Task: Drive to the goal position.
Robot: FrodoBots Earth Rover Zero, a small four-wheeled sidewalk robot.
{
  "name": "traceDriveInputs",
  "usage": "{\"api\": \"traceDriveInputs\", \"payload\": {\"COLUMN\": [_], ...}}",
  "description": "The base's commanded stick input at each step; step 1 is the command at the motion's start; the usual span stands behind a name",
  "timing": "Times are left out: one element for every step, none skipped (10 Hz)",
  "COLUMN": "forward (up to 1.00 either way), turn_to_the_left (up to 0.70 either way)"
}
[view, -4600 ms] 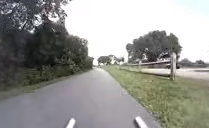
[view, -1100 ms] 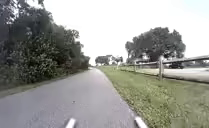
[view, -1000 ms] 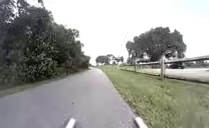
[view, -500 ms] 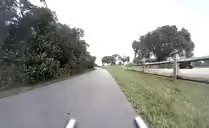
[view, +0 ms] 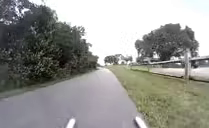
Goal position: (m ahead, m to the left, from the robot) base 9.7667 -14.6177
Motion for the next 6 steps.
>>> {"api": "traceDriveInputs", "payload": {"forward": [0.45, 0.45, 0.45, 0.45, 0.62, 0.7], "turn_to_the_left": [0.0, 0.0, 0.0, 0.0, 0.0, 0.0]}}
